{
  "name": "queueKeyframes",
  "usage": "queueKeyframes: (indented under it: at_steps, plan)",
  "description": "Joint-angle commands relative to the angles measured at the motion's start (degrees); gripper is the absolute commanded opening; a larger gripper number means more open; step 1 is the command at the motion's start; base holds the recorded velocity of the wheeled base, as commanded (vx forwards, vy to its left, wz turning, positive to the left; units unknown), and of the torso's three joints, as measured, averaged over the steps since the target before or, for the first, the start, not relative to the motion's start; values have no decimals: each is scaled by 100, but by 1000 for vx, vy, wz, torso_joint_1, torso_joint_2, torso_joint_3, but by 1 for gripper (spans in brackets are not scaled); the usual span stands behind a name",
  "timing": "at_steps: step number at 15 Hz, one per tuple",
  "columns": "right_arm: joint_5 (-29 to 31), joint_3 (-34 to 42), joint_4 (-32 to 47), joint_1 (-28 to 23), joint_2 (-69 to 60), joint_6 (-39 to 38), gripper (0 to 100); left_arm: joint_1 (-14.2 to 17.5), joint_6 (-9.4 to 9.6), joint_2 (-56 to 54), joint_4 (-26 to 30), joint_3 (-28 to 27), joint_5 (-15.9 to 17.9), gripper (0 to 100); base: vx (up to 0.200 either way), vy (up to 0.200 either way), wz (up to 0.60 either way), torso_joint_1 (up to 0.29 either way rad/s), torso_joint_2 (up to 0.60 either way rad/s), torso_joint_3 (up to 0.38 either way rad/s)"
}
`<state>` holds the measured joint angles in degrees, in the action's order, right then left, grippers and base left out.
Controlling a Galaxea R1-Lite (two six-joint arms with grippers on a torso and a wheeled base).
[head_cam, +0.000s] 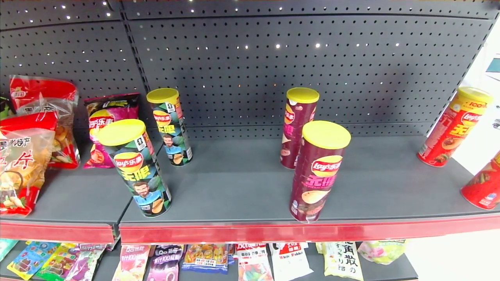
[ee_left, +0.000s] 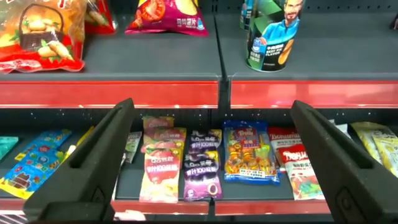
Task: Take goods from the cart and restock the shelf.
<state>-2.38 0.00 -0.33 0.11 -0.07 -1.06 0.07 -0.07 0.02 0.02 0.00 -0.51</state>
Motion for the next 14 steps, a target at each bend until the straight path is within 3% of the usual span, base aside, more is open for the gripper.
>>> queueKeyframes:
  at_steps: [1, 2, 4, 6, 9, 11, 14]
  plan:
    - [0, 0, -11, -2, 7, -87, 100, 1, -1, -2, -2, 0, -2, 100, 0, 0, 0, 0, 0, 0]
    - [-87, -193, -196, 7, 25, -228, 100, 1, -1, -2, -2, 0, -2, 100, 0, 0, 0, 0, 0, 0]
    - [-131, -2065, -292, 103, 1791, -1151, 100, 1, -1, -2, -2, 0, -2, 100, 0, 0, 0, 0, 0, 0]
    - [-193, -3190, -213, 138, 2969, -1344, 100, 1, -1, -2, -2, 0, -2, 100, 0, 0, 0, 0, 0, 0]
    - [-70, -2997, -178, 288, 4402, -1160, 100, 1, -1, -2, -2, 0, -2, 100, 0, 0, 0, 0, 0, 0]
    - [1002, -3173, -231, 1176, 5624, -1089, 100, 1, -1, -2, -2, 0, -2, 100, 0, 0, 0, 0, 0, 0]
    - [1582, -3243, -248, 2098, 6555, -1080, 100, 1, -1, -2, -2, 0, -2, 100, 0, 0, 0, 0, 0, 0]
